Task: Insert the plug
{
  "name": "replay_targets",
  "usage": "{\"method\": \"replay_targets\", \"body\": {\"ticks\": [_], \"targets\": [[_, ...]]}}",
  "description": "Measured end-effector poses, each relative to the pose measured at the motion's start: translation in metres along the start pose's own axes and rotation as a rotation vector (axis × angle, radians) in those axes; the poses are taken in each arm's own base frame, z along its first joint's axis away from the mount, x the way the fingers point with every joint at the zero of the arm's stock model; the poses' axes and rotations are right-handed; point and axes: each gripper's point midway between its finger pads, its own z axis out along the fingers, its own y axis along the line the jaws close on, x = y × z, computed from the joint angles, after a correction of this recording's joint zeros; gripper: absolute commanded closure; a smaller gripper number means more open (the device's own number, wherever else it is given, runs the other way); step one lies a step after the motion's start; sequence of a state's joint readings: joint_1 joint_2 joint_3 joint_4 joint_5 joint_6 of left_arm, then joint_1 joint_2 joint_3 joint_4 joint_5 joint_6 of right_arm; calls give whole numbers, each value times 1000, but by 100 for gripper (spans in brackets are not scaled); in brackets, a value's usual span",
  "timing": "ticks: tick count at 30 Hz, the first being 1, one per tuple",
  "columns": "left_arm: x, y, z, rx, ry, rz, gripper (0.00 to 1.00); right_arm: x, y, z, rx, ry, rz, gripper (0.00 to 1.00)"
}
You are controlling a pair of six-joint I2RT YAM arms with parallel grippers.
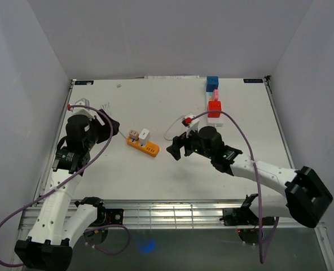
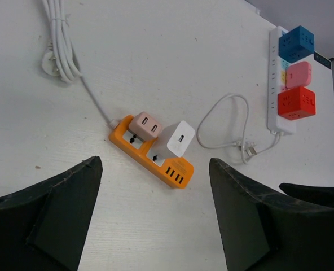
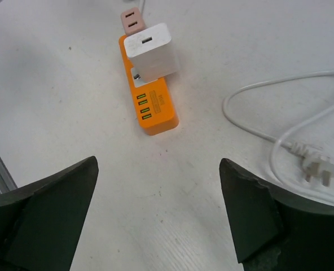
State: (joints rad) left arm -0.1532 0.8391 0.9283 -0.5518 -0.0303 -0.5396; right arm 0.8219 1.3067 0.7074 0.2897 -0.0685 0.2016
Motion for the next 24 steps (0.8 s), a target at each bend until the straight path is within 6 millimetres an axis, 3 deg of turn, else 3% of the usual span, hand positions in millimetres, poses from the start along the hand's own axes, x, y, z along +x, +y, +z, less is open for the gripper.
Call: {"method": "replay_targets", "body": {"ticks": [2,5,10,18,24], "targets": [[7,-3,-2,41,5,6,3,-10,-6,-22,44,-59,-25,1],[17,-7,-10,113,-14,11,2,-25,-19,-50,136,-138,-49,9],[27,-11,-20,189,-58,-5,2,-43,-41,-90,290,-235,-57,11],[35,-9,-28,236,-105,-28,2,-41,-68,-142,466,-342,-18,11],[29,-13,-37,262,-144,-35,2,-37,-77,-163,526,-387,3,11]]}}
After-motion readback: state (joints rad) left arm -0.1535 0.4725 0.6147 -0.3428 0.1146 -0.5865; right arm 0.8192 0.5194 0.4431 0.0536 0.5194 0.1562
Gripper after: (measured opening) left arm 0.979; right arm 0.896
